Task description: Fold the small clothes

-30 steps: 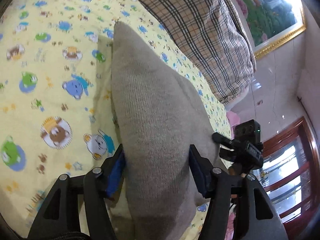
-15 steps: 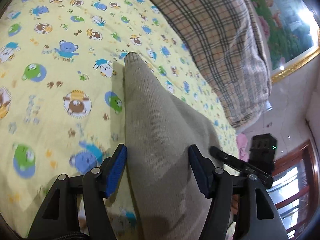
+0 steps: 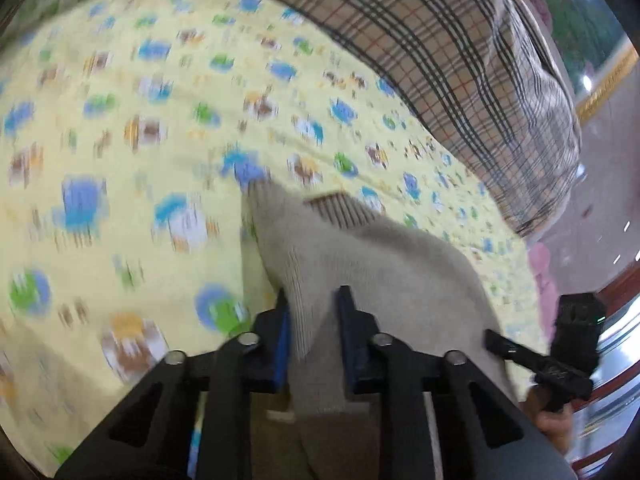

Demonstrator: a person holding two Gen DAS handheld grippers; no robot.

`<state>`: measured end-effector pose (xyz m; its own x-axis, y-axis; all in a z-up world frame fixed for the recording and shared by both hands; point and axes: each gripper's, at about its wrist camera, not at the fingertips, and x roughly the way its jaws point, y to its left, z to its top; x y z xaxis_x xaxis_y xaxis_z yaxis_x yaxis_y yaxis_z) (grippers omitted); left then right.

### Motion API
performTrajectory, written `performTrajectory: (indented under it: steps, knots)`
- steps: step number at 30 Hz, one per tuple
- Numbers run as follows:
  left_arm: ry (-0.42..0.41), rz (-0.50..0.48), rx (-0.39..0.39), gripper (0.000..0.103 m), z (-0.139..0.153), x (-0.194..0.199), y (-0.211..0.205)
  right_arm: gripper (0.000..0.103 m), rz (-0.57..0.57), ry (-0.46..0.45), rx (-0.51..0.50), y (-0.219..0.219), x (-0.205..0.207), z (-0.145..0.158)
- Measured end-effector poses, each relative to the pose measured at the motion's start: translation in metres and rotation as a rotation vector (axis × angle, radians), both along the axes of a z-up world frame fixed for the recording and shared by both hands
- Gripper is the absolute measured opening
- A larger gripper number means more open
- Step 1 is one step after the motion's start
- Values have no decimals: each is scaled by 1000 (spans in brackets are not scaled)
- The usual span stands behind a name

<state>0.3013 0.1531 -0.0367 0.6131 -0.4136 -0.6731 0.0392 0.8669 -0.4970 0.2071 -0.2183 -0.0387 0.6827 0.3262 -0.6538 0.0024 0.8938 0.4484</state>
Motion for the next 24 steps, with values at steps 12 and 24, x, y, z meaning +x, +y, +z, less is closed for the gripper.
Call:
performTrajectory:
  steps: [12,24]
  knots:
    - [-69,0,74,20,35,-52,4,32,-50,-31,2,0,-34,20]
    - [-176,-96,28,48,54,-240,-30,42,-51,-59,46,15,-148,10]
